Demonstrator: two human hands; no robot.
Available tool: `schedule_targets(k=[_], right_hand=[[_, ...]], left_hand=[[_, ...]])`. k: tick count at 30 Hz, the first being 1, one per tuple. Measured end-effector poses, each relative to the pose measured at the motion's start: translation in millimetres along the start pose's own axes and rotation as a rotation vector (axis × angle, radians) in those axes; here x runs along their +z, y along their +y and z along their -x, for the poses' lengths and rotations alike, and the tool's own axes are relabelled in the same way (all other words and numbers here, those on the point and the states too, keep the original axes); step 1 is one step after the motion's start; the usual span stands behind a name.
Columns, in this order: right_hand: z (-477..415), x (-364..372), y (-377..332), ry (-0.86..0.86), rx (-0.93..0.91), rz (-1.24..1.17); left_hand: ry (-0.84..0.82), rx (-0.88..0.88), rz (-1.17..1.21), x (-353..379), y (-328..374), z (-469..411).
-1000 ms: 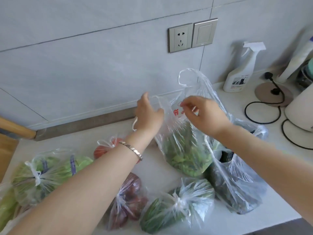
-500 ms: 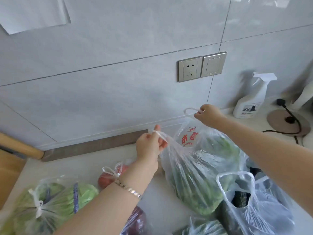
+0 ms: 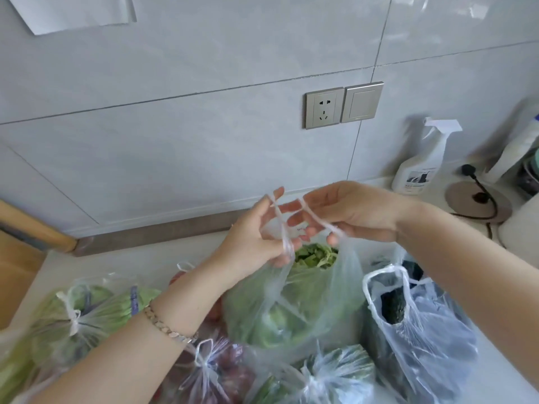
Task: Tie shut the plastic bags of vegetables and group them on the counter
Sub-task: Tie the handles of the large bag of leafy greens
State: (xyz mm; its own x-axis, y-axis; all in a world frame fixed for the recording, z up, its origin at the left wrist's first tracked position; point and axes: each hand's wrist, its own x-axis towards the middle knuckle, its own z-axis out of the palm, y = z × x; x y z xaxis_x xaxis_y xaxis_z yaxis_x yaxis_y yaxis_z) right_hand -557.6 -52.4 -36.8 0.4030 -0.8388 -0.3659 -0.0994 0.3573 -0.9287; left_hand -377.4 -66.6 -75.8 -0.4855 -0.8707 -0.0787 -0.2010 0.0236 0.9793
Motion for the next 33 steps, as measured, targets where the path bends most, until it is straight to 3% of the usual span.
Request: schedule_targets(k=[4,9,13,14,16,18,19,21,23,24,26,28,30,33], right_hand=[[-14.8,21.2,35.2,-0.127,0.068,-0.042],[-3.6,27.2,53.3,-0.133,0.083,-0.097],[3.8,17.8,71.2,0.285,0.091,0.149],[3.0,13.9,79.9,0.401,0.134,0.058],[-0.8,7.0,103.1,0.515,0.286,-0.321],[-7.9,7.5,131.9,0.547,0.408,-0.599],[-13.2,9.6,146.1,0.571,0.442,-0.675],[-24.5,18.1,165.3,0.624,0.473,-0.800],[-37.2,24.6,174.0,0.696,0.474,-0.920],[-42.6,25.2,176.5,0.733,0.472,-0.961],[-51.4,21.1,181.1,0.801,0.447,-1.007],[-58.2,11.1,185.3,0.860,0.422,-1.044],[-61.3,2.4,186.3,0.878,0.389,-1.093],[-60.0,-1.7,190.1,0.834,0.444,-1.180]], left_hand=[[-0.251,-0.049,-0.043,3.2,-22.5,7.2],[-0.187,-0.023,-0.147,4.7,-41.0,9.3],[-0.014,0.057,-0.316,2.4,-54.1,15.3],[0.039,0.035,-0.307,-0.3,-60.7,18.1],[0.104,-0.075,-0.071,-8.2,-72.7,24.3],[0.076,-0.216,0.274,-11.6,-81.5,28.4],[0.026,-0.287,0.312,-10.4,-84.0,29.7],[-0.135,-0.372,-0.055,-6.5,-86.4,28.2],[-0.318,-0.266,-0.602,0.0,-83.9,27.9],[-0.343,-0.178,-0.755,1.8,-82.9,27.4],[-0.295,-0.070,-0.834,-0.6,-80.8,26.4],[-0.229,-0.098,-0.637,-13.5,-84.2,24.7],[-0.112,-0.231,-0.175,-28.3,-94.2,25.4],[0.213,-0.518,0.534,-41.0,-120.0,22.9]])
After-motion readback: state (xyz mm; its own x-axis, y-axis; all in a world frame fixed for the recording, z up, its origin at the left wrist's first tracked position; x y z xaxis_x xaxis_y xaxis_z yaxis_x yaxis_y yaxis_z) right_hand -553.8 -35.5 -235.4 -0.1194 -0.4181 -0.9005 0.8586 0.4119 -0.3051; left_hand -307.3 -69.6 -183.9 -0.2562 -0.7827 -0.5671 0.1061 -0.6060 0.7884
